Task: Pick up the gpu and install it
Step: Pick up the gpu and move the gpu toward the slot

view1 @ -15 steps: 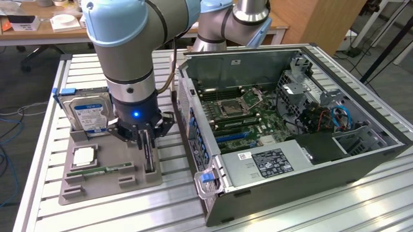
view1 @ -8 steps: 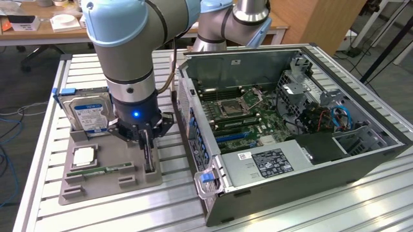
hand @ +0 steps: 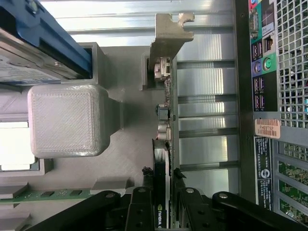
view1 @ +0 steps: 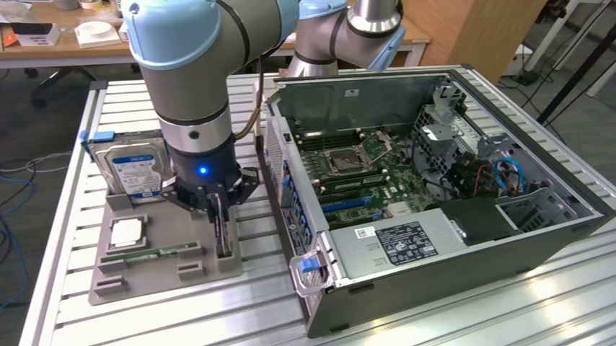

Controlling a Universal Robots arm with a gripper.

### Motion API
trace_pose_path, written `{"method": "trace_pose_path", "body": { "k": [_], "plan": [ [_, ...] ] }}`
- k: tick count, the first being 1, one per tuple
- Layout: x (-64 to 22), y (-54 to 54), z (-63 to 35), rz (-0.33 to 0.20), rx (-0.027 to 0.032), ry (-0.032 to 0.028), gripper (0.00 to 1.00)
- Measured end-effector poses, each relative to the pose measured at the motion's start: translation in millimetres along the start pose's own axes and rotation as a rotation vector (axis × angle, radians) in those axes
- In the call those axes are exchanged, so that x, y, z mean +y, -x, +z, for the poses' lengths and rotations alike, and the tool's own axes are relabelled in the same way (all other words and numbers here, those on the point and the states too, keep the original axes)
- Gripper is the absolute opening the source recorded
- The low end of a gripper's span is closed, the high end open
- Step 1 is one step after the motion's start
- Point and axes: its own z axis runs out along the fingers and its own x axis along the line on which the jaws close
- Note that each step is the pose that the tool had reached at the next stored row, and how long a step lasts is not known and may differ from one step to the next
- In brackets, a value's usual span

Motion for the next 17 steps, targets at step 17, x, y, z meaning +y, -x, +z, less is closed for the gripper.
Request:
{"method": "trace_pose_path", "body": {
  "k": [17],
  "plan": [
    [0.0,0.0,0.0,0.0,0.0,0.0,0.26]
  ]
}}
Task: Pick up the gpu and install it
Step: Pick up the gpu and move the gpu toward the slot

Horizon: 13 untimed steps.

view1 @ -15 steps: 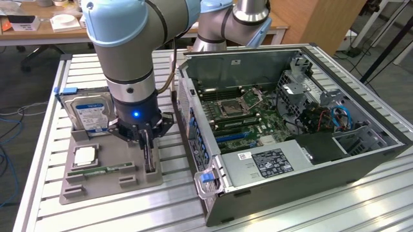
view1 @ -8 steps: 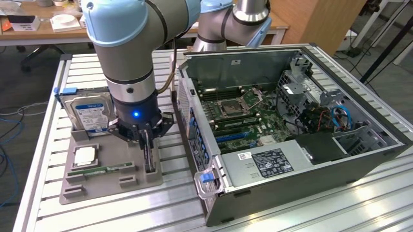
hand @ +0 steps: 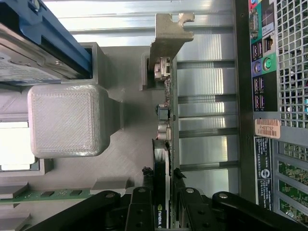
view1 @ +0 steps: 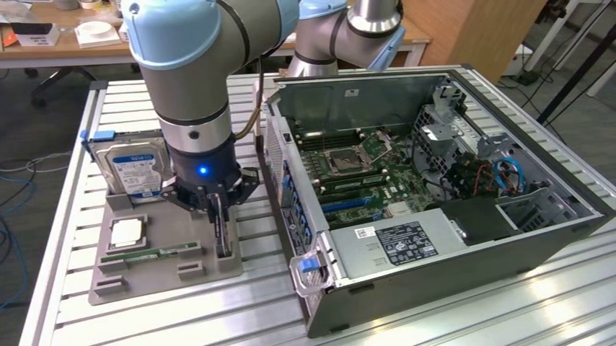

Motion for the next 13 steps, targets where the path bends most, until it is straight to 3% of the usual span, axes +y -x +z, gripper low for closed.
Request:
{"method": "trace_pose_path", "body": {
  "k": [13],
  "plan": [
    [0.0,0.0,0.0,0.0,0.0,0.0,0.26]
  ]
}}
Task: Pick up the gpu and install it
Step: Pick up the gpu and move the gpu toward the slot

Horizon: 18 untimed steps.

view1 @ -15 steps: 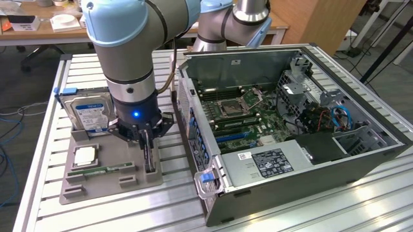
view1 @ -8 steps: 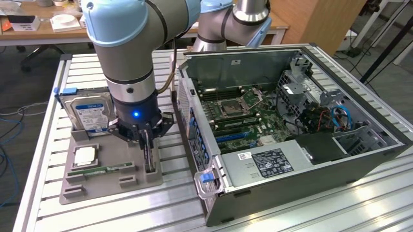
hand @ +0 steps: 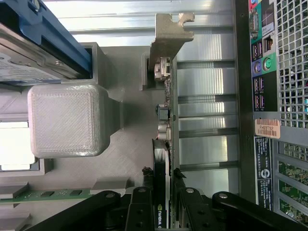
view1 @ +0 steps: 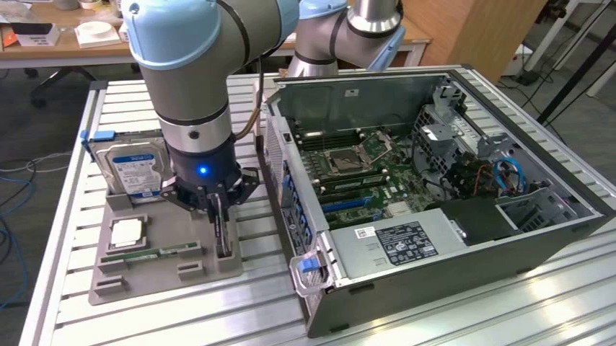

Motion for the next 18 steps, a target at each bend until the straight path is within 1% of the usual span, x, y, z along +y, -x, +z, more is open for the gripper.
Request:
{"method": "trace_pose_path", "body": {
  "k": [4,9,12,18],
  "plan": [
    [0.0,0.0,-0.2,0.0,-0.0003,0.0003,0.26],
    [0.1,0.1,-2.6,0.0,0.0001,0.0,0.26],
    [0.4,0.3,-9.2,0.0,0.0002,0.0,0.26],
    [0.5,0.4,-12.1,0.0,0.0002,-0.0002,0.26]
  ]
}}
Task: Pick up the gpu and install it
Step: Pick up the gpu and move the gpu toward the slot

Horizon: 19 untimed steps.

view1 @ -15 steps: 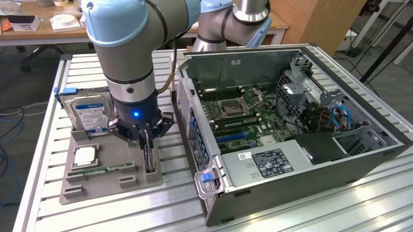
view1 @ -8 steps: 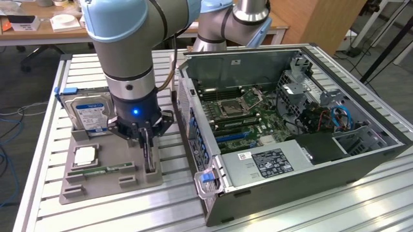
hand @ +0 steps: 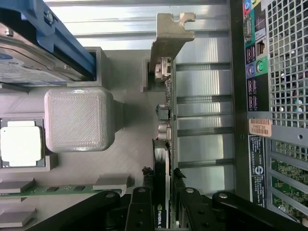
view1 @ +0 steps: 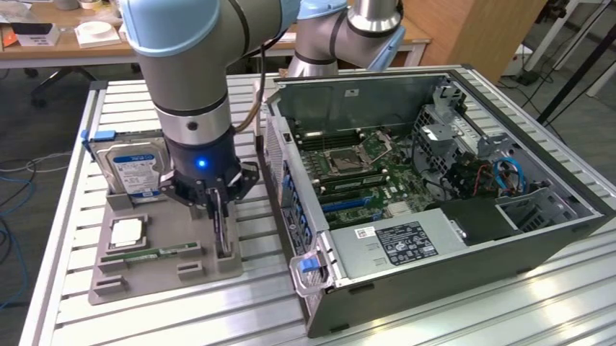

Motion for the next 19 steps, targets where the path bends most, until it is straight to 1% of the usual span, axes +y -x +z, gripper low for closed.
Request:
{"method": "trace_pose_path", "body": {
  "k": [8,19],
  "plan": [
    [0.2,0.2,-4.3,0.0,0.0,-0.0002,0.26],
    [0.2,0.2,-5.8,0.0,0.0003,-0.0004,0.26]
  ]
}}
